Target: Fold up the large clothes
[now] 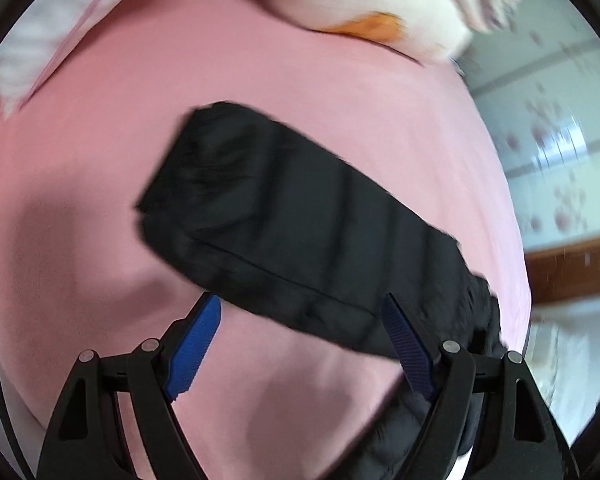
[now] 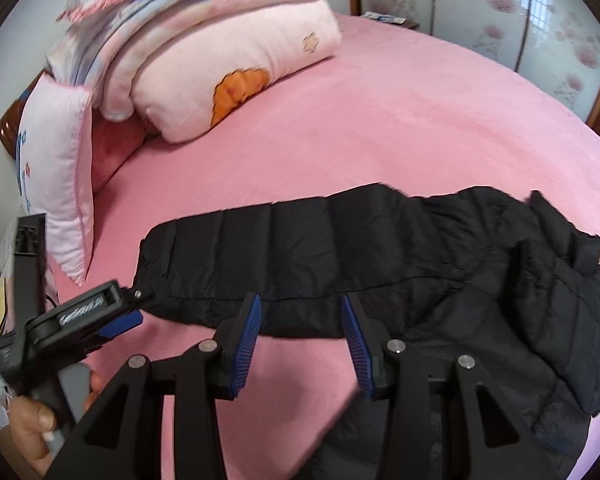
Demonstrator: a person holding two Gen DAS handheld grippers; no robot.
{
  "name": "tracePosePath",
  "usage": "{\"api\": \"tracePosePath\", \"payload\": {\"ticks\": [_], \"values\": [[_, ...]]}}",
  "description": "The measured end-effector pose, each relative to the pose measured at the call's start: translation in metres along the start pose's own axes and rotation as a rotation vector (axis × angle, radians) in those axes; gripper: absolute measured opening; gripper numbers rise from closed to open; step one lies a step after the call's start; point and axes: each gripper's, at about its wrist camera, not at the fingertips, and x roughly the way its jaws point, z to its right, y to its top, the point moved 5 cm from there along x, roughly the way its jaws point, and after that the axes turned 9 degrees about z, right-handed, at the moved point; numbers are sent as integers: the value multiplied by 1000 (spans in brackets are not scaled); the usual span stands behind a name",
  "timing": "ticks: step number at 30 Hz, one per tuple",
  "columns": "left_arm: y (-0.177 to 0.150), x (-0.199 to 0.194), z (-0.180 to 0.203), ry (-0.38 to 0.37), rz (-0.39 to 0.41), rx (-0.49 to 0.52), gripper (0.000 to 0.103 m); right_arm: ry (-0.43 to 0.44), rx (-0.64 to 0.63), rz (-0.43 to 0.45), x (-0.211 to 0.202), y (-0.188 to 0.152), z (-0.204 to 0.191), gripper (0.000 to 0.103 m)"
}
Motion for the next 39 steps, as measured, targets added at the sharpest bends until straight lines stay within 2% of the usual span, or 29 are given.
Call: {"api": "tracePosePath", "payload": {"ticks": [5, 11, 12, 14, 16, 17, 21, 25, 29, 32, 34, 35, 39], "values": [[5, 36, -36, 11, -26, -172, 81, 6, -28, -21, 13, -2, -10, 42], [0, 72, -47, 63, -34, -240, 79, -15, -15, -45, 25, -3, -4, 42], [-1, 75, -48, 68, -31, -241, 73, -18, -8, -48, 26, -3, -2, 42], [1, 80, -43, 52, -39, -220, 35, -26, 0, -54, 29, -4, 2, 42], [2, 87, -35, 22, -60, -191, 15, -32, 13, -58, 31, -6, 7, 42], [3, 87, -29, 35, -59, -164, 12, -34, 17, -59, 31, -6, 7, 42], [10, 74, 11, 88, -10, 50, 8, -45, 42, -65, 29, -12, 15, 42], [10, 44, 70, 35, 88, 217, 7, -62, 63, -54, 19, -16, 28, 42], [4, 14, 141, -69, 156, 335, 7, -94, 110, -29, 3, -18, 55, 42], [-15, -10, 208, -200, 186, 432, 7, -137, 160, -2, -14, -22, 84, 42], [-29, -18, 251, -278, 177, 486, 7, -176, 206, 16, -28, -29, 110, 42], [-45, -21, 275, -327, 162, 529, 7, -195, 228, 23, -34, -34, 123, 42], [-108, -16, 336, -429, 99, 673, 8, -284, 333, 41, -65, -50, 188, 42]]}}
